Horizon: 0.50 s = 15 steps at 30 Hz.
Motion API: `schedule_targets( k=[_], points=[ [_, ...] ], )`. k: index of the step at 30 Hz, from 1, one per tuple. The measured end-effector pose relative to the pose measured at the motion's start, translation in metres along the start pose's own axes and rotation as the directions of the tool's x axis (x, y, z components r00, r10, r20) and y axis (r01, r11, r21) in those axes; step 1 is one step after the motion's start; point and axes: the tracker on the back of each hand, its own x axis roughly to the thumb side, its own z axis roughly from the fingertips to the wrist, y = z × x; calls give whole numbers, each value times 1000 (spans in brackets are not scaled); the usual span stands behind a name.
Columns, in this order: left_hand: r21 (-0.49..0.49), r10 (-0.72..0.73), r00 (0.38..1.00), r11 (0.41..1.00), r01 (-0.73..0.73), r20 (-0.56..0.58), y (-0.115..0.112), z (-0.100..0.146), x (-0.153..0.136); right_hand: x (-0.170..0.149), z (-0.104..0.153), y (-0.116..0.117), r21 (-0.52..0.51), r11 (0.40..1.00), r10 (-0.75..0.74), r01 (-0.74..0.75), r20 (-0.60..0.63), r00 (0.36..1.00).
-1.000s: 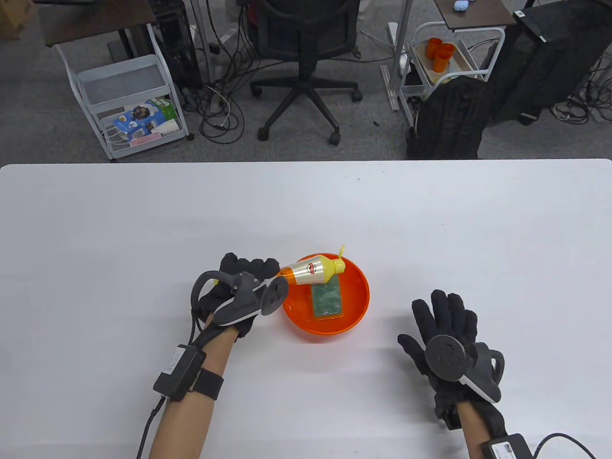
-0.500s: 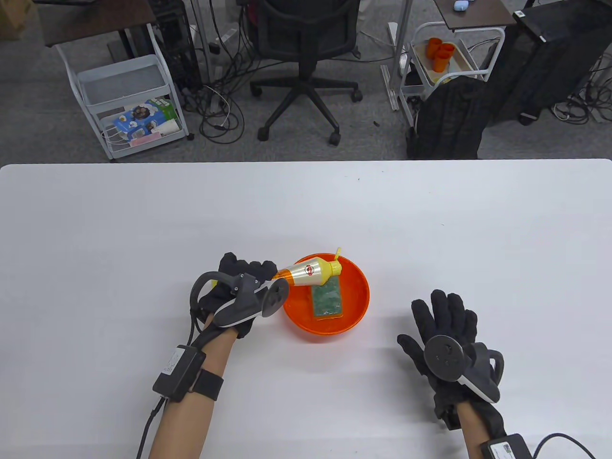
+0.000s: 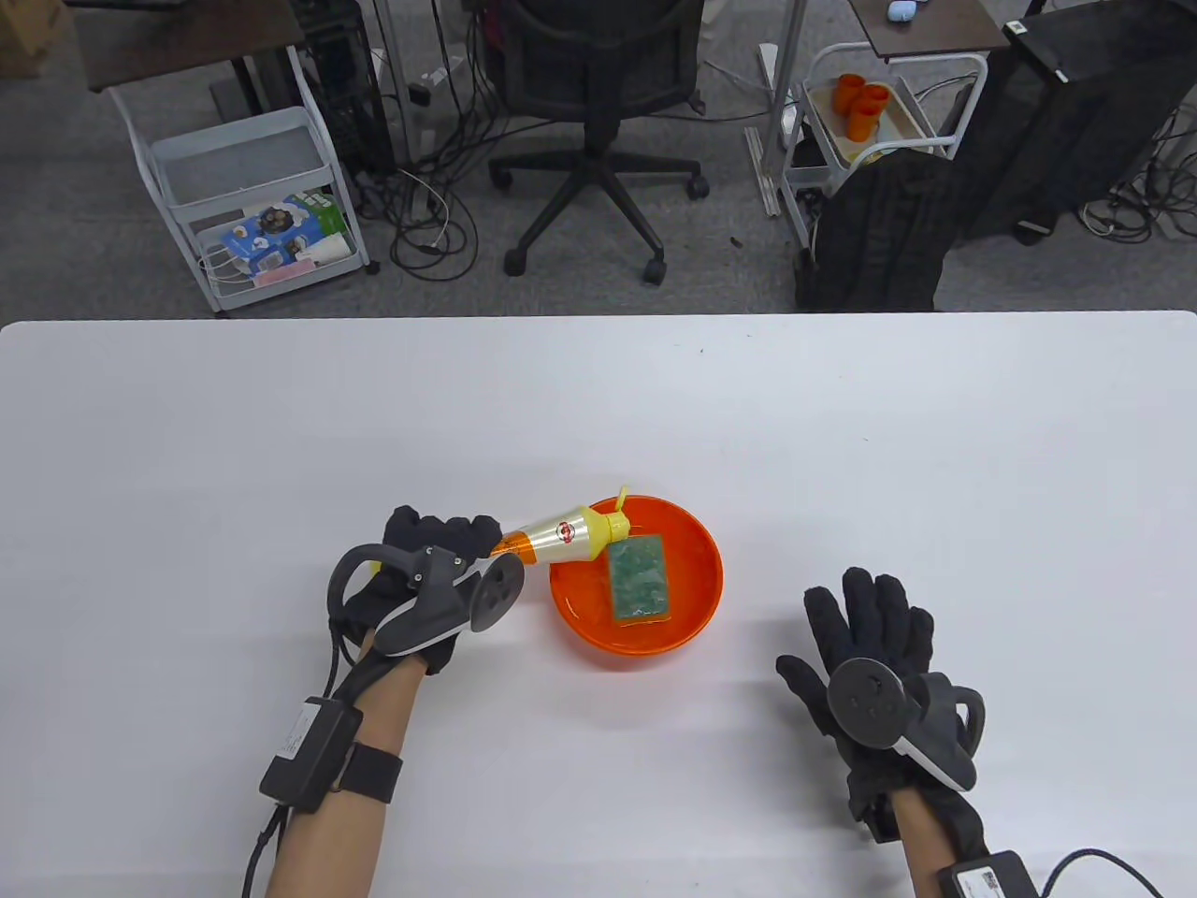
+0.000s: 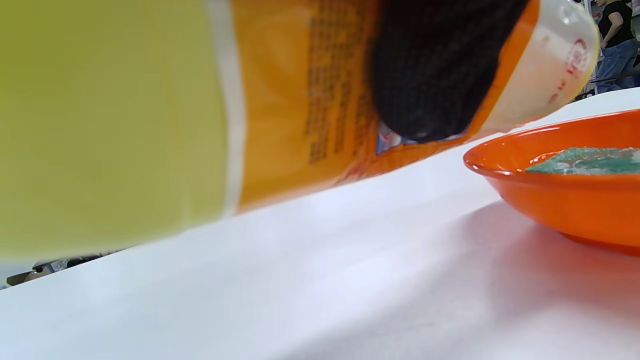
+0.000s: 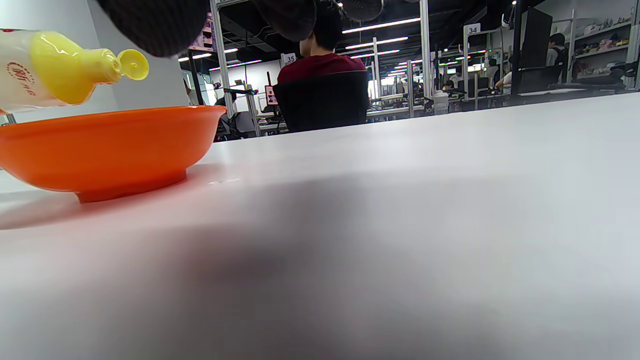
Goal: Squeeze dish soap on sponge and spread
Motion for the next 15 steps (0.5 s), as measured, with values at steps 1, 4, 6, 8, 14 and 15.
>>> schedule_targets(
  k=[1, 4, 6, 8, 14, 15],
  points=[
    [0, 0, 1000, 1000, 0, -4, 0, 2, -2, 0, 0, 0, 0, 1000, 0, 0, 0, 1000],
    [-8, 1, 1000, 1000, -1, -13, -2, 8, -9, 0, 0, 0, 1, 1000, 2, -2, -2, 1000],
    [-14, 8, 1000, 1000, -8, -18, -4, 12, -12, 0, 0, 0, 1, 1000, 5, -5, -3, 1000],
    [-19, 4, 1000, 1000, -4, -20, -5, 15, -15, 0, 0, 0, 1, 1000, 4, -4, -3, 1000],
    [-14, -2, 1000, 1000, 2, -10, -6, 21, -13, 1, 1, 1, -3, 1000, 7, -7, -1, 1000],
    [-9, -1, 1000, 1000, 1, -6, -6, 21, -11, 1, 1, 1, -5, 1000, 7, -7, 0, 1000]
  ],
)
